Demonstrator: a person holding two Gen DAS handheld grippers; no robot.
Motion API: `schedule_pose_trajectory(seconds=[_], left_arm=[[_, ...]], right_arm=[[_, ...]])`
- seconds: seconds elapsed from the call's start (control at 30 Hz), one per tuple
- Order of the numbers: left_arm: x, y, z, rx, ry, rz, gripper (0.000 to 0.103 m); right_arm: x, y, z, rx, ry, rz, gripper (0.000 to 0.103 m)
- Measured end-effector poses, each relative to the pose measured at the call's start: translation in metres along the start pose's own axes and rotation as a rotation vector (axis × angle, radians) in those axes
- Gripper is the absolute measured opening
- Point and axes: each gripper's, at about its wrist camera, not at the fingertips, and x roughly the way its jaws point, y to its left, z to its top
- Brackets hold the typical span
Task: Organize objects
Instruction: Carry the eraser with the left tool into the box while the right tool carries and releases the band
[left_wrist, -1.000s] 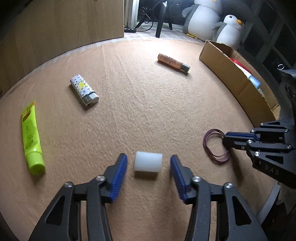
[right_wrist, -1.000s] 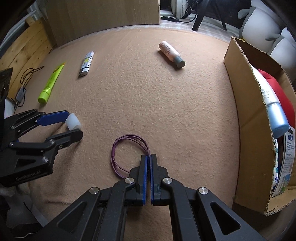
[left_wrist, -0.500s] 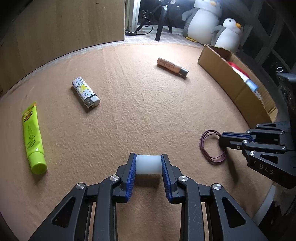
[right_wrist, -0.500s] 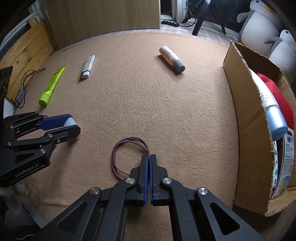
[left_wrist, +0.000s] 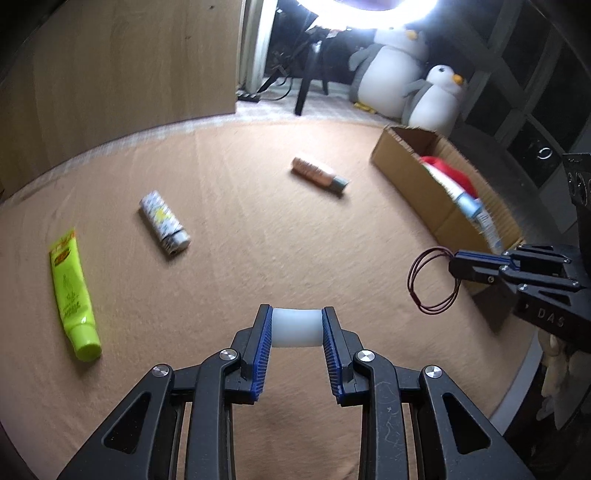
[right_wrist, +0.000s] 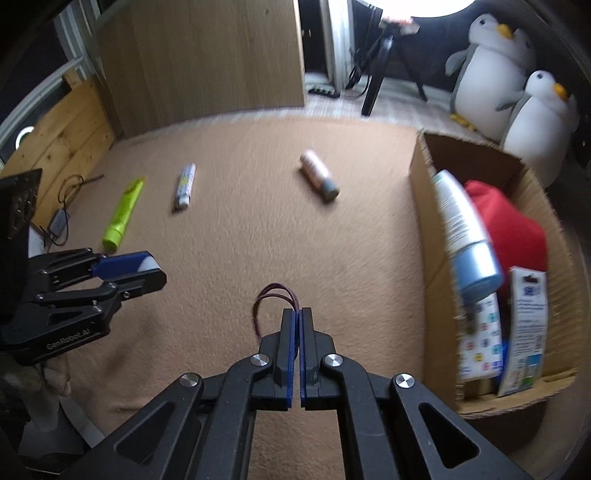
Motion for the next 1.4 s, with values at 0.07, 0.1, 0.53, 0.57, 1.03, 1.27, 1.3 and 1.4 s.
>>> schedule_pose_trajectory(seconds=[0.07,0.1,0.53,0.57,1.03,1.27,1.3,1.4], left_arm=[[-0.003,-0.008,0.007,0.008,-0.009,-0.019,0.029],[-0.004,-0.014,0.011,0.015,-0.015,-0.032,0.029],[0.016,-0.106,0.092,0.132,-0.083,-0.111,0.029],[0.02,-0.114,0.099,0.137,-0.088,-0.115,0.029],[0.088,-0.182,0.184,0.131,-0.115,-0.13,0.029],[0.106,-0.193,0.2,0.124,-0.105,-0.14,0.059],[0.105,-0.193,0.201,0.122,-0.12,-0.136,0.062],[0.105,-0.195,0.203,0.121,-0.125,-0.14,0.063]], right_arm=[[-0.011,-0.007,0.003,0.011,-0.024,-0.002,0.002],[-0.016,-0.01,0.004,0.015,-0.033,-0.003,0.002],[-0.079,-0.096,0.034,0.082,-0.162,-0.119,0.002],[-0.082,-0.106,0.039,0.084,-0.17,-0.133,0.002],[-0.053,-0.185,0.089,0.127,-0.178,-0.173,0.002],[-0.037,-0.205,0.098,0.147,-0.154,-0.156,0.01],[-0.037,-0.208,0.098,0.153,-0.154,-0.149,0.017],[-0.039,-0.213,0.097,0.167,-0.167,-0.143,0.023]])
